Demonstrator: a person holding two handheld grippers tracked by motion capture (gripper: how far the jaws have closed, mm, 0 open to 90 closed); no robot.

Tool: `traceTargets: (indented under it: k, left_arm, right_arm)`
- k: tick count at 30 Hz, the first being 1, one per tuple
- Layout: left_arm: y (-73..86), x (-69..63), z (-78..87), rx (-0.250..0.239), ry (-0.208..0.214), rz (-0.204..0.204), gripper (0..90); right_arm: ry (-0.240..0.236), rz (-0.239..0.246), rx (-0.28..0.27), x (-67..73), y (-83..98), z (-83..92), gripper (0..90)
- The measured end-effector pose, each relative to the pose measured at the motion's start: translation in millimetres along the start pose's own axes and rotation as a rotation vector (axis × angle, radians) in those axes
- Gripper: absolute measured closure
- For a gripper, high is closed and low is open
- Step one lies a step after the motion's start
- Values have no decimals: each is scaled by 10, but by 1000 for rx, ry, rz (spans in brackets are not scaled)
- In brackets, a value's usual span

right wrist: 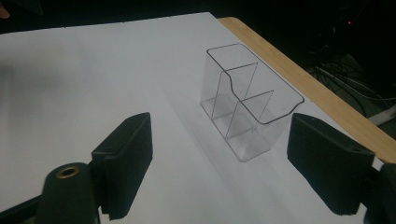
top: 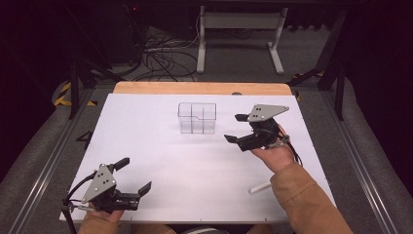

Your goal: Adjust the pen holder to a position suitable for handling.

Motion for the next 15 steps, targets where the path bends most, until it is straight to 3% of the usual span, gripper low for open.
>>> traceTargets:
  k: [4, 15]
  left_arm:
    - [-3, 5, -1, -2, -1, -3, 8]
    - [-13, 8, -12, -1, 7, -3, 8]
  right_arm:
    - [-2, 2, -10, -2, -24, -7, 227]
    - [-12, 22, 39, -41, -95, -79, 309]
Point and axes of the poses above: each handheld gripper's, and its own axes: z roughly backward along the jaws, y roughly out of its underside, x roughly to its left, the point moved 6 cm from there along -z, roughly forward along the jaws, and after that the axes turned 3 degrees about -z, right-handed, at the moved point
